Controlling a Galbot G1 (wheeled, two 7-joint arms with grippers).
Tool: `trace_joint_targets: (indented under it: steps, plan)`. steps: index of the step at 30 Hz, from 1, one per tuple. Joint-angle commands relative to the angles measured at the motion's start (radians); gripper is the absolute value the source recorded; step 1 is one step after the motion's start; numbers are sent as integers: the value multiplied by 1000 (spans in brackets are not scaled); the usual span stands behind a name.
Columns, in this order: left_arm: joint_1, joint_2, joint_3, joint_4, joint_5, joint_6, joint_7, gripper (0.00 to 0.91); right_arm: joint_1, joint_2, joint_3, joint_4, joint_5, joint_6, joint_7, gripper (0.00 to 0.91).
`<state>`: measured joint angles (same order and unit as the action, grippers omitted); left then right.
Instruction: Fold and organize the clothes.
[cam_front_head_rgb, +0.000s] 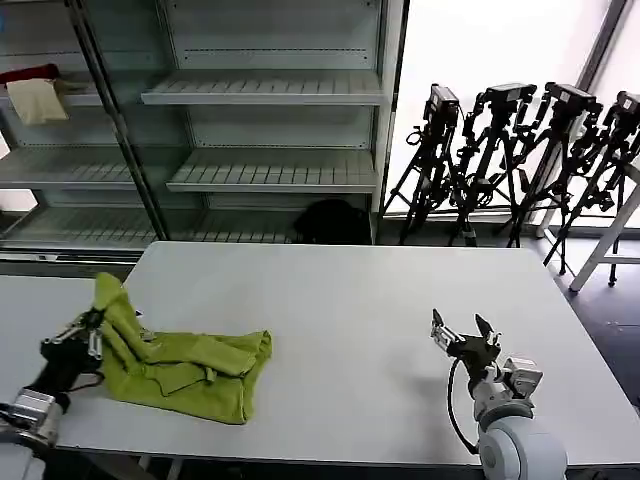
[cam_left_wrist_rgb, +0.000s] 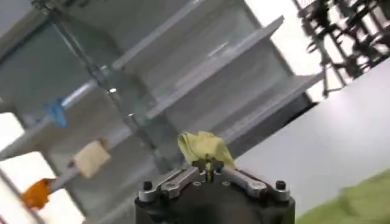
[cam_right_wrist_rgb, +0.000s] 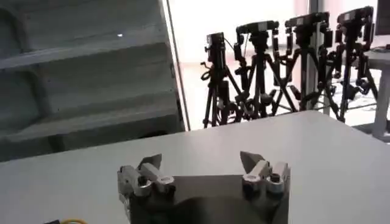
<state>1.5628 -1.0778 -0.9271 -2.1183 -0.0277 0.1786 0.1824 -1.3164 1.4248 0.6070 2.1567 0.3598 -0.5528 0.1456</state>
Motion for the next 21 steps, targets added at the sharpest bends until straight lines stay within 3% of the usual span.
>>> trace_joint_targets:
  steps: [1, 7, 21]
  plan:
    - [56, -158, 425, -157, 143, 20, -13, 0, -5, 4, 10, -15, 2, 1, -3, 907]
    - [31, -184, 527, -107, 190, 56, -49, 0, -6, 8, 10, -27, 2, 5, -8, 907]
    - [-11, -223, 569, -8, 183, 133, -98, 20, 2, -4, -5, -22, -23, 8, -27, 907]
